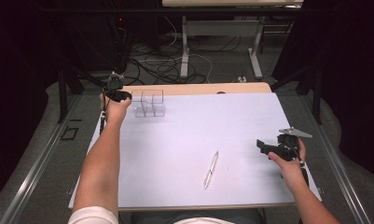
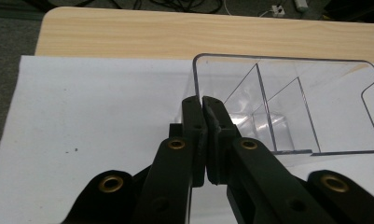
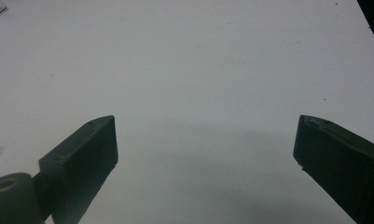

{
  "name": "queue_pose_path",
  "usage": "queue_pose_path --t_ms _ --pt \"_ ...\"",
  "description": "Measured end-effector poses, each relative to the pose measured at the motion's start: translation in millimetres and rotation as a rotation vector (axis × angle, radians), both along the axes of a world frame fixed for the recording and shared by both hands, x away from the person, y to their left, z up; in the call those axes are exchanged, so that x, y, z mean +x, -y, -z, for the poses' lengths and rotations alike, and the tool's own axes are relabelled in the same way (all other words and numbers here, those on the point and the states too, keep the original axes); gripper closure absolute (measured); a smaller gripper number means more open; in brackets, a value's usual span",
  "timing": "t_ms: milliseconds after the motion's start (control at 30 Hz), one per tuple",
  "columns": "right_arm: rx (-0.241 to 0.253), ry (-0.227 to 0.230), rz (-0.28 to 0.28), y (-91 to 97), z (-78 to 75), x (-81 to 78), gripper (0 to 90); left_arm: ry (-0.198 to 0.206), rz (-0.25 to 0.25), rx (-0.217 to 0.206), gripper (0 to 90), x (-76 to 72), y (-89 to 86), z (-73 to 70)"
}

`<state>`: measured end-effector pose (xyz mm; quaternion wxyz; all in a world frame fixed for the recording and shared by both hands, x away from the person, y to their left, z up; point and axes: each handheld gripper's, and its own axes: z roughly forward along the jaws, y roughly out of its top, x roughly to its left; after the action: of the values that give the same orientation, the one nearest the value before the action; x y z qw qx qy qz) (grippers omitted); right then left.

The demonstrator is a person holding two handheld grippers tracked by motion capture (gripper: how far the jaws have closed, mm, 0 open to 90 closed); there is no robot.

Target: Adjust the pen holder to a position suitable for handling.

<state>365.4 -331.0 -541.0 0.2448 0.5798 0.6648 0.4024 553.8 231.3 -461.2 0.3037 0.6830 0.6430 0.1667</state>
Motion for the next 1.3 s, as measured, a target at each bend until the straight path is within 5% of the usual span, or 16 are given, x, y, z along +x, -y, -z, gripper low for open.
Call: queue_pose_path --t_ms 433,1000,1300 --pt "0.003 0.002 -0.003 -1.4 -0.8 0.5 6.1 -0.025 0.033 -0.021 89.2 -11.5 33.3 -1.9" --pt "-0.003 0.009 -0.02 -2.9 -1.2 1.7 6.1 -0.019 0.125 -0.059 88.4 -43.2 109.9 -0.7" --pt "-0.002 0.006 -0.023 -4.9 -0.8 1.9 6.1 -0.027 0.19 -0.116 87.1 -58.9 135.6 -0.8"
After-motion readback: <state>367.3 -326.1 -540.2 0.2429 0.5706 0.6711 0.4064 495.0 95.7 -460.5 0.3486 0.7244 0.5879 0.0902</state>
